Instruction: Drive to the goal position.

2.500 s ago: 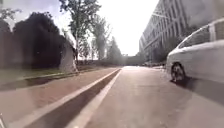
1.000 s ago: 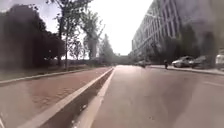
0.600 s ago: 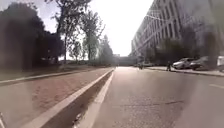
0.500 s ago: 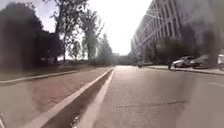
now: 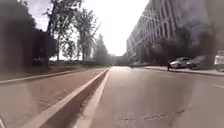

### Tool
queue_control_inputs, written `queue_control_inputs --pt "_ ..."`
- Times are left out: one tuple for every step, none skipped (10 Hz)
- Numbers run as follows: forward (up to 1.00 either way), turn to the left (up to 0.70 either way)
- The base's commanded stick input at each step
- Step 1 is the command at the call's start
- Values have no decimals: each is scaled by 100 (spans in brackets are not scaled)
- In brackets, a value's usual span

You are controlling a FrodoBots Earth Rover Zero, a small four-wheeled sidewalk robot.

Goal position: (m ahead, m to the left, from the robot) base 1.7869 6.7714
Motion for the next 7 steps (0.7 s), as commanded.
queue_control_inputs --pt "70 -11" --pt "70 -8" --pt "70 0" --pt "70 0" --pt "70 0" --pt "70 0" --pt "70 0"
